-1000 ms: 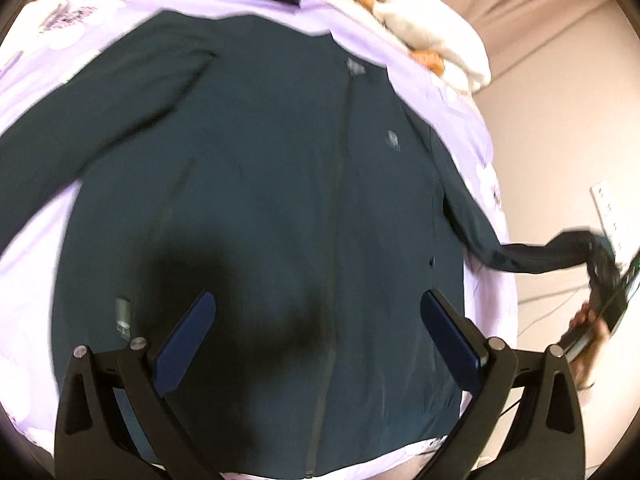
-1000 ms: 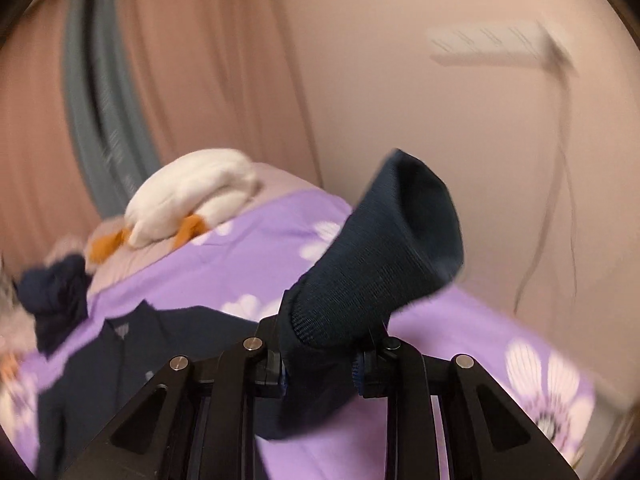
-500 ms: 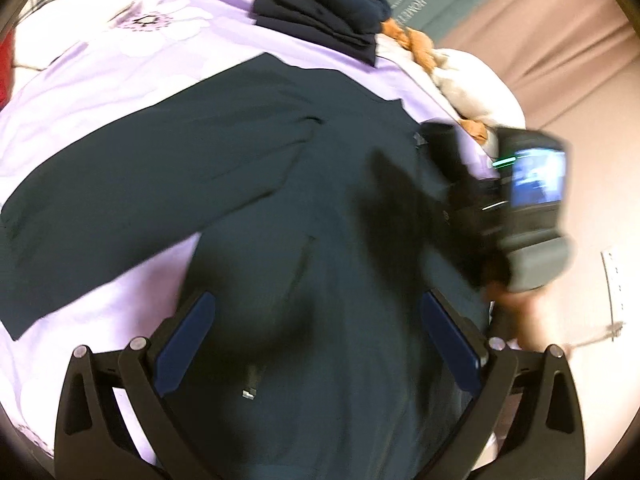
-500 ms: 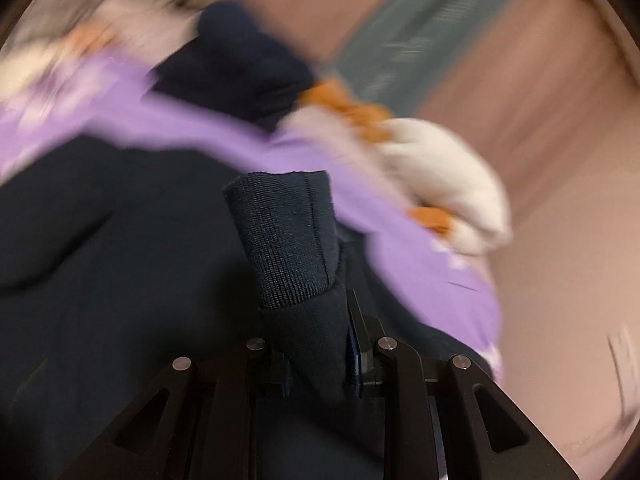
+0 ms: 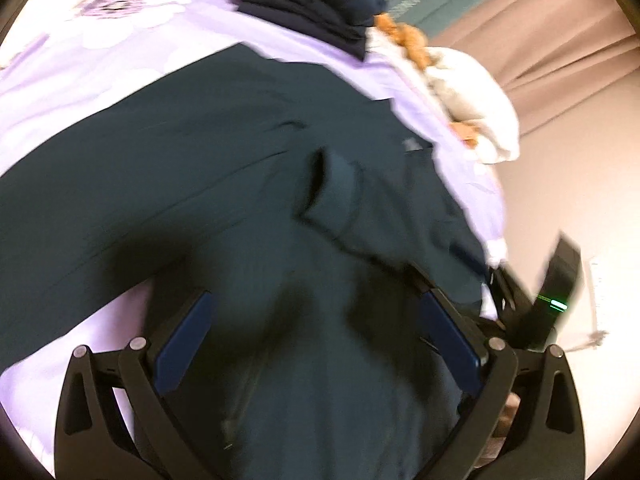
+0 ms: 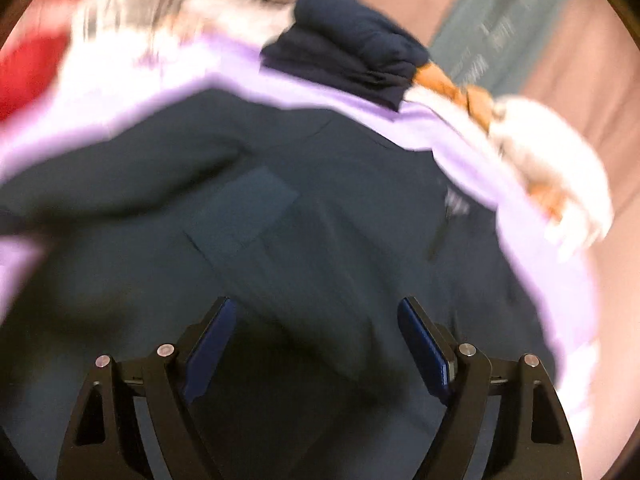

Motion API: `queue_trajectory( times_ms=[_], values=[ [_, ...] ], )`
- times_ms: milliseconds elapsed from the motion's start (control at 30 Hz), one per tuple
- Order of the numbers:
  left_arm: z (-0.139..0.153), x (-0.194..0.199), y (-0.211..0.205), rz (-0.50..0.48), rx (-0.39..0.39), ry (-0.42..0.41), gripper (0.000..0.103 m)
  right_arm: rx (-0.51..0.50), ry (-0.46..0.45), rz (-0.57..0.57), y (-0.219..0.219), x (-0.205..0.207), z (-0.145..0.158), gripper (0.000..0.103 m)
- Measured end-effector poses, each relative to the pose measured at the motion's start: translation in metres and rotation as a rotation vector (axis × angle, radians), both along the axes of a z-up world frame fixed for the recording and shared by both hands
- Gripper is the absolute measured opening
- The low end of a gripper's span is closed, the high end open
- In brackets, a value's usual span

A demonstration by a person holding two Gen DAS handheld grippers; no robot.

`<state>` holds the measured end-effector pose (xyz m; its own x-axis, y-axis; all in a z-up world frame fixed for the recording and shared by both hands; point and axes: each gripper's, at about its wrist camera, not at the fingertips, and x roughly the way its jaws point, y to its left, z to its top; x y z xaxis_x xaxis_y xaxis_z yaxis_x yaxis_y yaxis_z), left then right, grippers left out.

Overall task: Fold large clothes
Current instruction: 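Carry the sleeve across the jacket front with the right tool and release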

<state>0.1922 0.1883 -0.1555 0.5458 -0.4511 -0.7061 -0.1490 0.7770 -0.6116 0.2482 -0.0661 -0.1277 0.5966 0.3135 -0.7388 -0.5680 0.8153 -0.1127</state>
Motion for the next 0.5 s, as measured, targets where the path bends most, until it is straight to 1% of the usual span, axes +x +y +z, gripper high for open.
queue_trajectory(
  times_ms=[33, 67, 133, 167, 200, 233, 267, 300, 333, 367, 400, 433, 500],
  values=[
    [0.004, 0.007, -0.003, -0.018, -0.026, -0.028, 0.103, 0.147, 0.057, -0.049, -0.039, 0.002, 0.014, 0.083],
    [0.007, 0.01, -0.005, -0.023, -0.032, -0.041, 0.103, 0.247, 0.091, -0.095, -0.068, 0.003, 0.019, 0.084],
    [0.012, 0.026, -0.012, -0.042, -0.033, -0.071, 0.103, 0.431, 0.158, -0.214, -0.128, 0.007, 0.015, 0.085],
    [0.013, 0.034, -0.016, -0.044, -0.02, -0.074, 0.103, 0.52, 0.193, -0.278, -0.159, 0.012, 0.009, 0.085],
    [0.013, 0.039, -0.019, -0.047, -0.013, -0.077, 0.103, 0.572, 0.21, -0.323, -0.174, 0.012, 0.002, 0.085],
    [0.011, 0.048, -0.023, -0.062, -0.014, -0.082, 0.103, 0.659, 0.242, -0.418, -0.208, 0.013, -0.009, 0.085],
    [0.007, 0.057, -0.029, -0.084, -0.027, -0.082, 0.102, 0.716, 0.262, -0.476, -0.226, 0.014, -0.019, 0.085],
    [0.002, 0.065, -0.034, -0.1, -0.049, -0.078, 0.102, 0.799, 0.287, -0.555, -0.256, 0.016, -0.035, 0.085],
    [-0.004, 0.076, -0.04, -0.12, -0.075, -0.071, 0.101, 0.839, 0.298, -0.605, -0.271, 0.013, -0.046, 0.085],
    [-0.01, 0.084, -0.047, -0.132, -0.087, -0.069, 0.098, 0.855, 0.304, -0.63, -0.277, 0.009, -0.051, 0.084],
    [-0.014, 0.091, -0.051, -0.13, -0.082, -0.069, 0.092, 0.867, 0.322, -0.675, -0.289, 0.013, -0.061, 0.082],
    [-0.02, 0.098, -0.055, -0.127, -0.075, -0.062, 0.088, 0.873, 0.333, -0.689, -0.29, 0.014, -0.067, 0.08],
    [-0.031, 0.11, -0.062, -0.123, -0.079, -0.044, 0.07, 0.912, 0.356, -0.686, -0.287, 0.021, -0.072, 0.071]
  ],
)
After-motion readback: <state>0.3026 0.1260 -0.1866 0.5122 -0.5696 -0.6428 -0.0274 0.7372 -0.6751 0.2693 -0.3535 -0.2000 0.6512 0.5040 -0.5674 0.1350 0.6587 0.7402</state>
